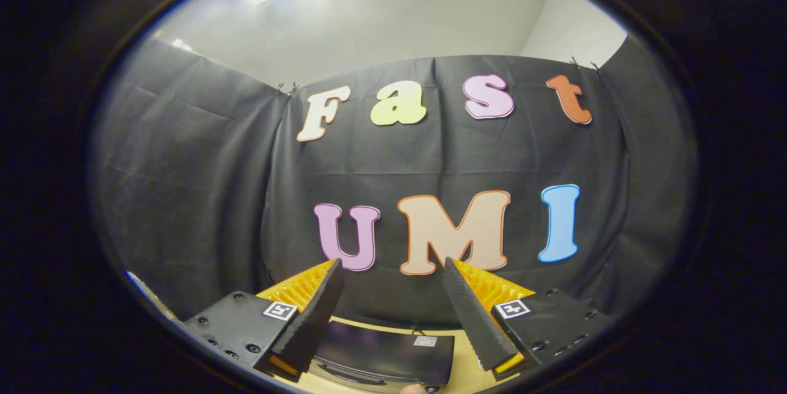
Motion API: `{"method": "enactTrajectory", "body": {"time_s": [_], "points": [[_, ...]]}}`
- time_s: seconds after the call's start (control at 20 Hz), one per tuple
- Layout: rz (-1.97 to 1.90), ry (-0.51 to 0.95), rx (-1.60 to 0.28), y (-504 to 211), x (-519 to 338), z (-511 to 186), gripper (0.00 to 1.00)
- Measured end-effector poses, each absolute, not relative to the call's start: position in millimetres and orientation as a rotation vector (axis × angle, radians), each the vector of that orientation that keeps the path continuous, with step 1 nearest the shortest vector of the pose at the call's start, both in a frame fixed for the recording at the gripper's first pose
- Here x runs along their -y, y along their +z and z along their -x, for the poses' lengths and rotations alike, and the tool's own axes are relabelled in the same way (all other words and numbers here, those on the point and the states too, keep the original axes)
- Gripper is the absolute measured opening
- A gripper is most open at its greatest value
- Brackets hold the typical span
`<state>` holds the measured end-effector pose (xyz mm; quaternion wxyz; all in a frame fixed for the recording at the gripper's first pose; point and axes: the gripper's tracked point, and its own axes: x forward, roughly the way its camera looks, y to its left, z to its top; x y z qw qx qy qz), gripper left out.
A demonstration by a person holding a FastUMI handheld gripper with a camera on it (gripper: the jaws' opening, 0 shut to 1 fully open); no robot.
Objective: Open the toaster oven, put the food inside, and close the toaster oven door.
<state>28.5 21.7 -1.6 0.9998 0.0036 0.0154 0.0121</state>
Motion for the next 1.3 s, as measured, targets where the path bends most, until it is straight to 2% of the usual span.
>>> {"method": "enactTrajectory", "body": {"time_s": [0.25, 0.45, 1.3], "points": [[0.002, 0.037, -0.037, -4.0, -32.5, -32.6, 1.00], [-0.003, 0.056, -0.084, -32.4, -43.8, -40.9, 1.00], [0.125, 0.063, -0.533, -306.1, -63.7, -36.8, 1.00]]}}
